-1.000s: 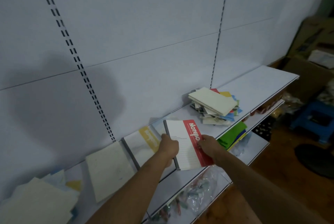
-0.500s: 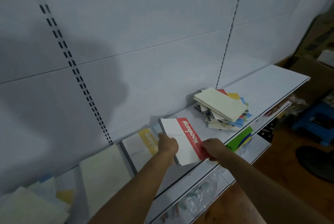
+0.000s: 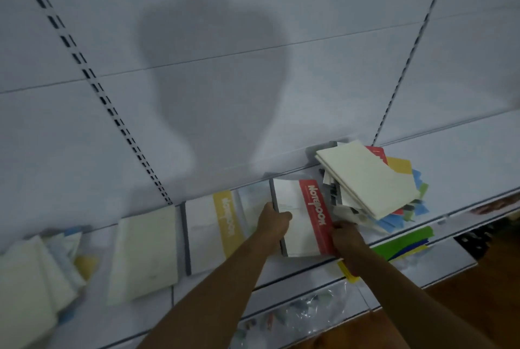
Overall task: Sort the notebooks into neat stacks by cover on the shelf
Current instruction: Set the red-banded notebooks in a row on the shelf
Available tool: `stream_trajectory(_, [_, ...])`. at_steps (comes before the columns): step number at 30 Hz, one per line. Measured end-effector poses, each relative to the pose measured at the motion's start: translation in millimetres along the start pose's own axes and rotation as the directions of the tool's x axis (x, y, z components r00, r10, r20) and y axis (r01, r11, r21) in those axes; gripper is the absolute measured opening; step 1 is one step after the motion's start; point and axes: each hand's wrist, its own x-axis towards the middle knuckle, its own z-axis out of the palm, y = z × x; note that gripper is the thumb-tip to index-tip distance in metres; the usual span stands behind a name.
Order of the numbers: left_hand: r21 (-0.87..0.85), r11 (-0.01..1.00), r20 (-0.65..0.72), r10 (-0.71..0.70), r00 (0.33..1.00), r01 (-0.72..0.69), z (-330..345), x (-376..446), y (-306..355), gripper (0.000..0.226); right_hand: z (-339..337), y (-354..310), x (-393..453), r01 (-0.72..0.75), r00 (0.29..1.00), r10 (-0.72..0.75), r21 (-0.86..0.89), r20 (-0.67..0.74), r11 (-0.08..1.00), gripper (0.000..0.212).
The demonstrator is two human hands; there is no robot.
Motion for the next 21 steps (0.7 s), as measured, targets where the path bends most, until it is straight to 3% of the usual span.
stream_trajectory(7, [-0.127,0.991,0.019,-0.050,0.999,0.052,7.8,-4.3,-5.2,0.042,-0.2,3.8,12.0,0.033,0.999,-0.032,0.031,-0.017,0.999,0.017])
stream_trajectory(11, [-0.174,0.979,0.042,-0.104,0.994,0.110,10.1,-3.1,-11.1,0.066,3.5,4.3,11.1,0.070,0.996,-0.068,0.039,-0.049,0.997,0.022])
stream_trajectory(15, [-0.246,0.958,0.058,-0.138,0.989,0.148,3.9,-12.4,-4.3,0.061,7.0,1.6,7.8,0.127,0.990,-0.125,0.034,-0.067,0.991,0.026])
stream_trajectory(21, [-0.307,0.937,0.037,-0.165,0.986,0.168,-9.1,-1.9,-21.6,0.079,13.9,-1.5,6.1,0.140,0.986,-0.138,0.016,-0.091,0.990,0.027])
